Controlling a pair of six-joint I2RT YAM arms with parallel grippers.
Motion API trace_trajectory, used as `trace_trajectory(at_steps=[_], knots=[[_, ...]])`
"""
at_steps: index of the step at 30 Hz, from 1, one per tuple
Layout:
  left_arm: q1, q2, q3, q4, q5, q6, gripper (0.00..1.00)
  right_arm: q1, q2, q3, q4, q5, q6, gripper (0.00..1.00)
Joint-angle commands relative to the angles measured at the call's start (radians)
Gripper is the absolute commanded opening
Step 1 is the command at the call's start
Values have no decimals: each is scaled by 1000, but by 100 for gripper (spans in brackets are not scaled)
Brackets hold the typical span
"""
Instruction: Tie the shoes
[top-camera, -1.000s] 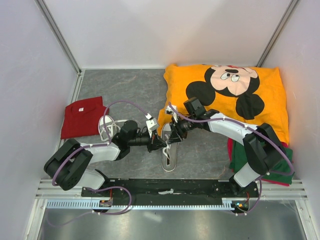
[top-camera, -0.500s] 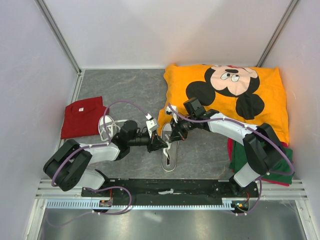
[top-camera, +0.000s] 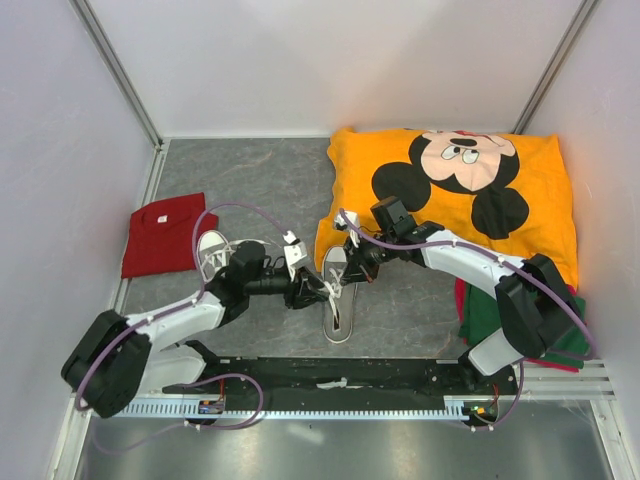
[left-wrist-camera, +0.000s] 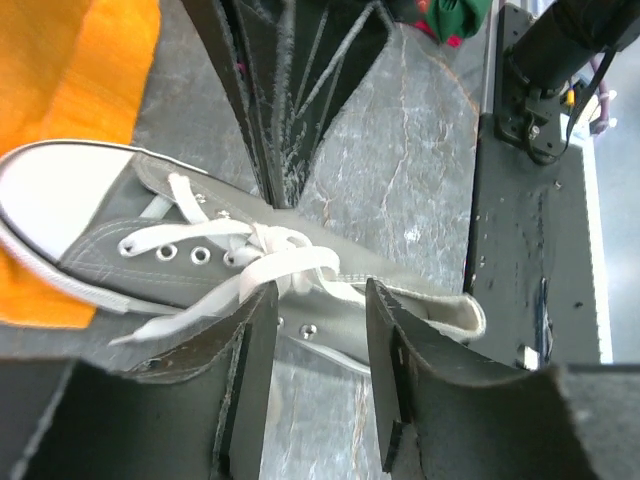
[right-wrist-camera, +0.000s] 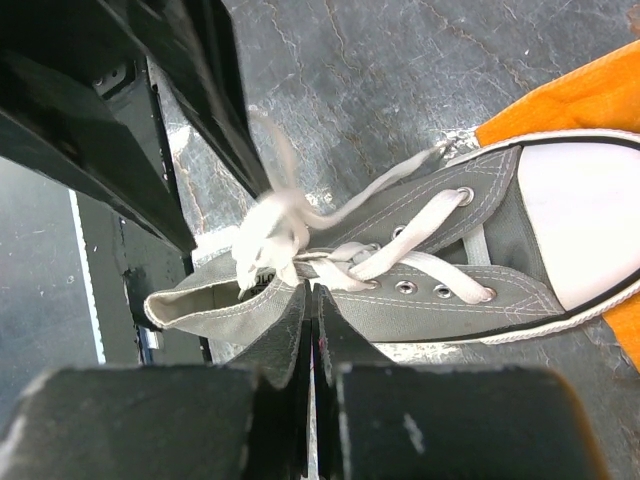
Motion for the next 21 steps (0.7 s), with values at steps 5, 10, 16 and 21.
trace_trajectory(at_steps=[5, 10, 16, 21], knots=[[25, -151, -10, -166, 68, 218, 43, -2, -13, 5, 16, -19, -22, 10], [29, -134, 7, -151, 44, 170, 39, -7, -21, 16, 12, -4, -62, 36], [71, -213, 49, -289, 55, 222, 44, -8, -42, 29, -70, -12, -245, 53], [129, -264, 82, -445, 114, 356, 48, -7, -47, 31, -85, -12, -413, 56]])
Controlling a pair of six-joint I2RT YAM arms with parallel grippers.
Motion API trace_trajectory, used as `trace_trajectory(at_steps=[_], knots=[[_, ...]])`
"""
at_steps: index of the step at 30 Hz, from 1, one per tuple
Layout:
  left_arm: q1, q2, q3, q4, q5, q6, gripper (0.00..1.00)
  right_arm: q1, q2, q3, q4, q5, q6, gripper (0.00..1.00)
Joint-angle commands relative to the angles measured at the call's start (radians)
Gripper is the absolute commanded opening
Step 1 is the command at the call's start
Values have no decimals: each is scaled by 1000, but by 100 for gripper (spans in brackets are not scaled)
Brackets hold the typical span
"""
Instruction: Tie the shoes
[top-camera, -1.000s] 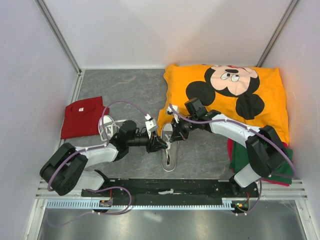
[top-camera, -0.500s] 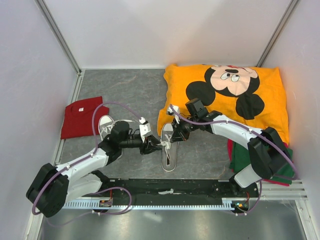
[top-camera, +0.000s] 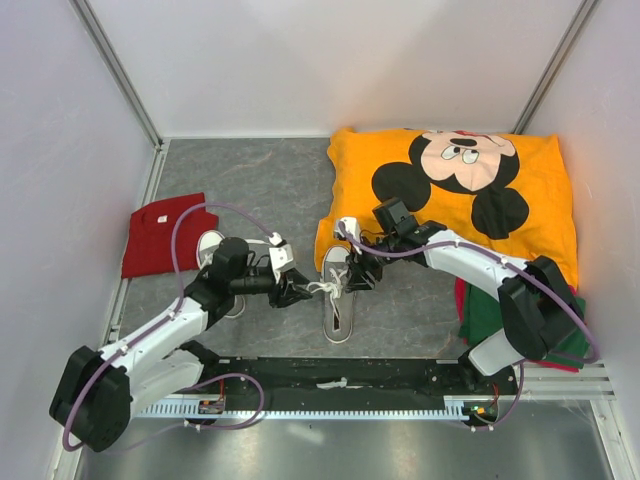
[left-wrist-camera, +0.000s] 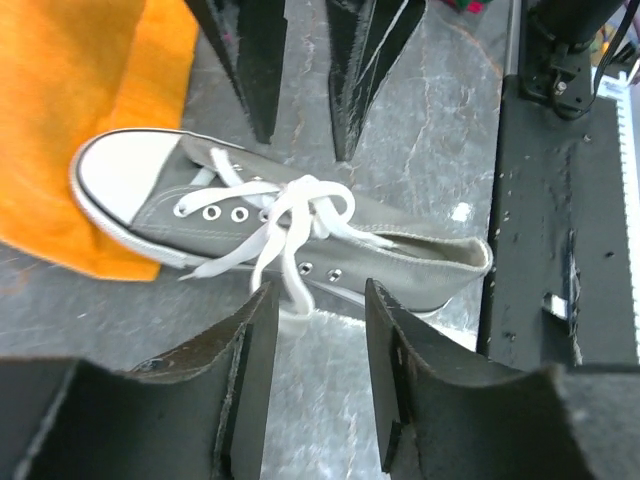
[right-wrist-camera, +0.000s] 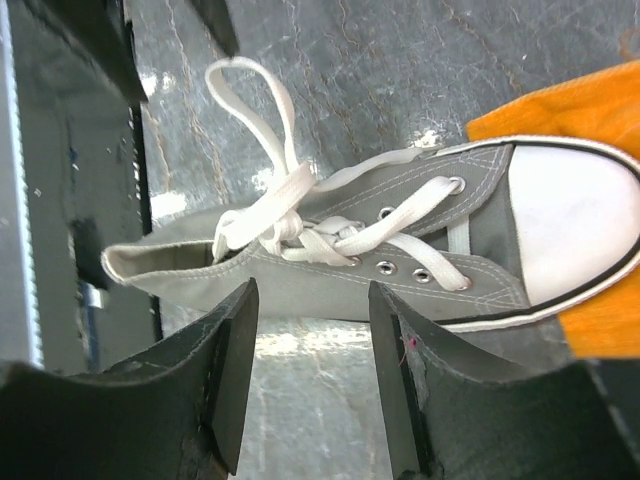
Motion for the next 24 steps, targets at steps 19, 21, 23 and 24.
trace_trajectory(at_steps=[19, 21, 23, 24], knots=[[126, 2, 101, -169, 119, 106, 48, 105, -30, 73, -26, 52, -472, 57], [129, 16, 102, -171, 118, 111, 48, 114, -31, 75, -30, 55, -484, 56], [134, 27, 106, -171, 110, 107, 48, 120, -31, 76, -35, 62, -489, 53], [132, 36, 109, -177, 112, 114, 48, 128, -31, 78, -36, 62, -494, 52]])
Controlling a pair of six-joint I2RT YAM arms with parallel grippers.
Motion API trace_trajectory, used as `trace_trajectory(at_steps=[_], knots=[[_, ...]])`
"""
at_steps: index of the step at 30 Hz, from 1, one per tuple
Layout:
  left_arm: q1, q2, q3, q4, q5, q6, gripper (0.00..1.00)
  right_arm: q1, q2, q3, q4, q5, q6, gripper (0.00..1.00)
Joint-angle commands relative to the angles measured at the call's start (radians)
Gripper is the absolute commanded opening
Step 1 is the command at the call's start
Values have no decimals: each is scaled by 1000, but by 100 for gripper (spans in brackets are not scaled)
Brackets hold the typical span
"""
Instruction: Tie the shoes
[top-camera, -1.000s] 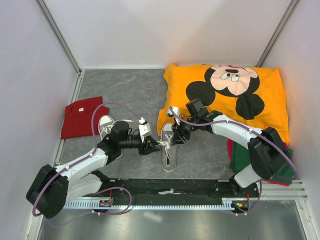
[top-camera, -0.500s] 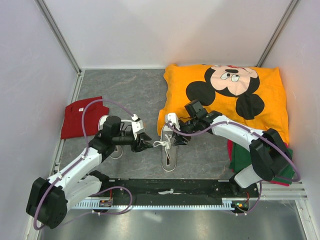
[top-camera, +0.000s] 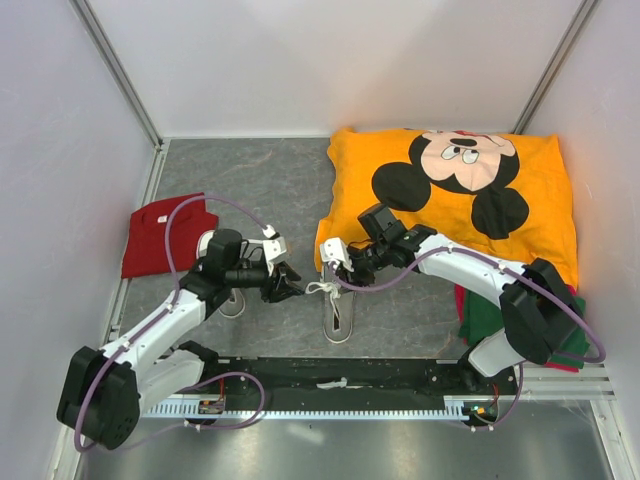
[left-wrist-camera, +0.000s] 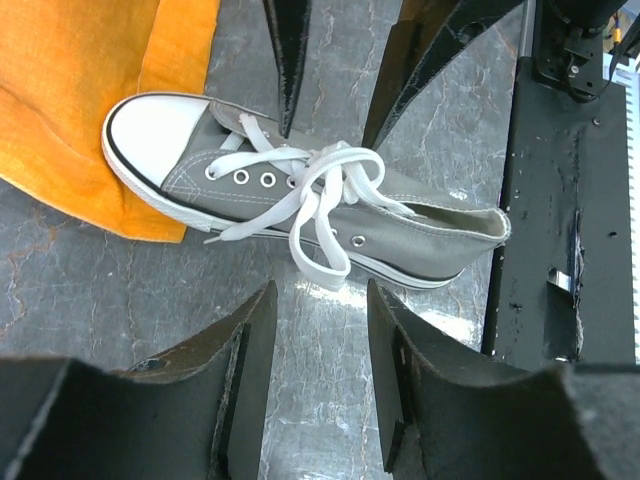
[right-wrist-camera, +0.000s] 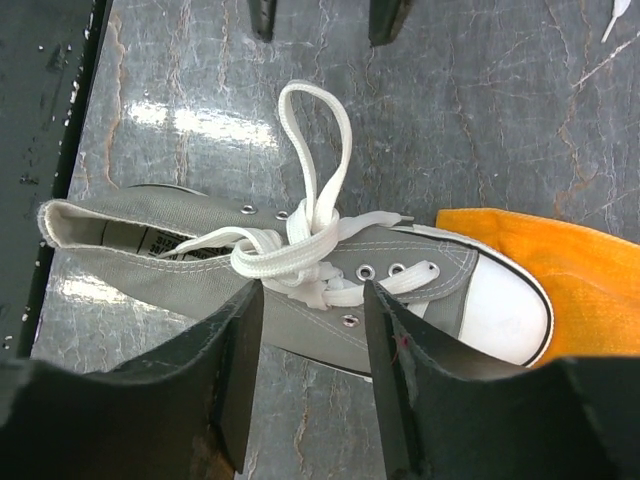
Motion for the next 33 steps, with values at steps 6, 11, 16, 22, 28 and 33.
trace_trajectory(at_steps=[6, 11, 16, 22, 28, 33], knots=[[10, 63, 68, -51, 17, 126, 61, 48, -25, 45, -28, 10, -103, 39], [9, 101, 85, -82, 29, 211, 77, 52, -25, 48, -33, 10, -97, 24], [-2, 158, 111, -108, 30, 303, 79, 54, -29, 46, -42, 19, -104, 5], [-37, 175, 128, -142, 35, 415, 79, 54, -49, 34, -45, 35, -109, 0], [-114, 183, 115, -56, -22, 408, 73, 54, -68, 23, -45, 36, -94, 0], [-165, 193, 111, 24, -57, 334, 67, 52, -68, 16, -47, 36, -88, 0]])
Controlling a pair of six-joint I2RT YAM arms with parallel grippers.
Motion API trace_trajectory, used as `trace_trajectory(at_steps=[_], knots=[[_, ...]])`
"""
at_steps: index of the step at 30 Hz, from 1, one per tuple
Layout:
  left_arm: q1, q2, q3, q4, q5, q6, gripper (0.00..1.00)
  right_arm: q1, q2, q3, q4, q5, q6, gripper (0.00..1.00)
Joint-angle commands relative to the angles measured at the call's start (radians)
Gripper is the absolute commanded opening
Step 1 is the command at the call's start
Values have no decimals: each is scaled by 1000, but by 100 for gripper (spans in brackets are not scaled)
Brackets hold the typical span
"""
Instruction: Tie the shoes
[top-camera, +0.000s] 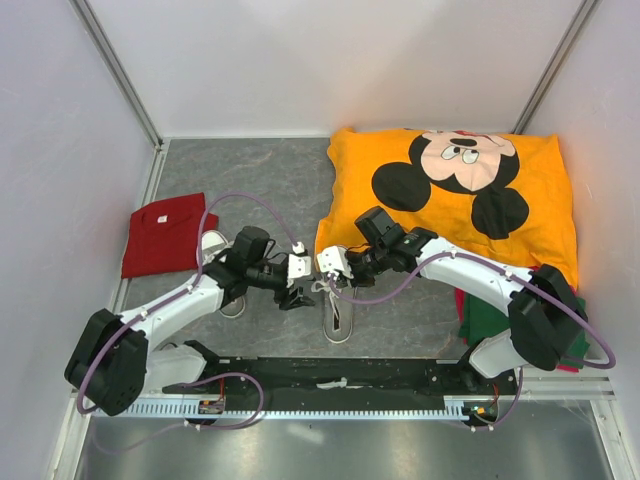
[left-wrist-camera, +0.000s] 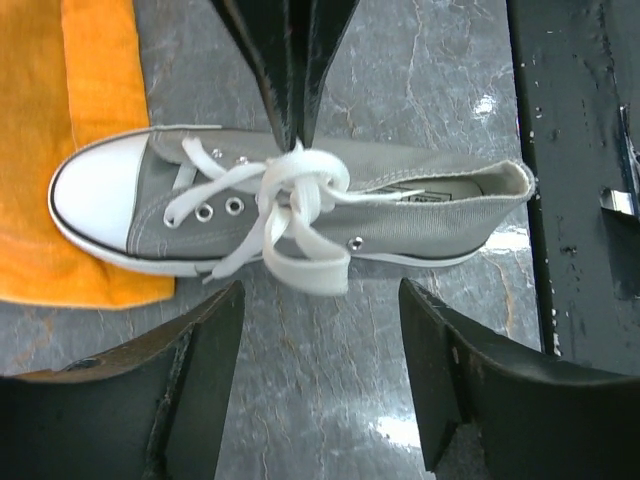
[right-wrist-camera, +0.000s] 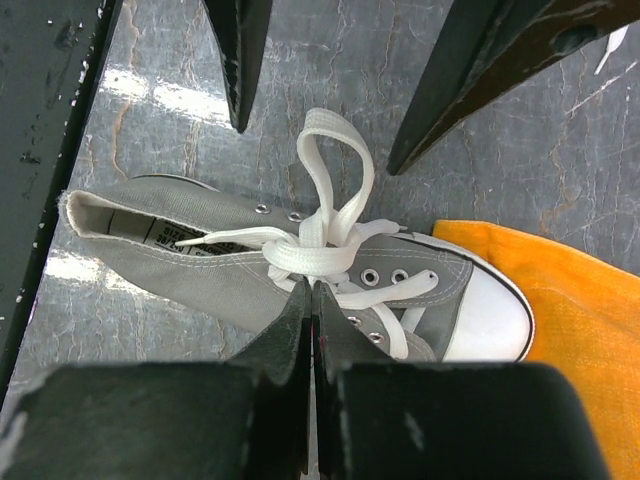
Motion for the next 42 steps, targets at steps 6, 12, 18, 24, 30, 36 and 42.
trace_trajectory(at_steps=[6, 12, 18, 24, 30, 36, 42], knots=[[-51, -8, -5, 210, -35, -72, 61, 8, -30, -2, 2, -19, -5, 0], [-57, -8, -19, 221, -9, -43, 32, 8, -44, -14, 2, -14, 1, 0], [-56, -23, -27, 177, -21, 6, 5, 8, -69, -40, -7, 10, -2, 0], [-22, -64, -37, 130, -35, 38, 2, -3, -127, -105, -21, 39, -5, 0], [-2, -77, -39, 69, -26, 88, 1, -25, -152, -149, -32, 53, -11, 0], [16, -45, -28, 66, -31, 98, 2, -51, -167, -175, -49, 58, -22, 0], [20, 6, -8, 107, -6, 77, 2, -55, -171, -186, -50, 48, -16, 0]])
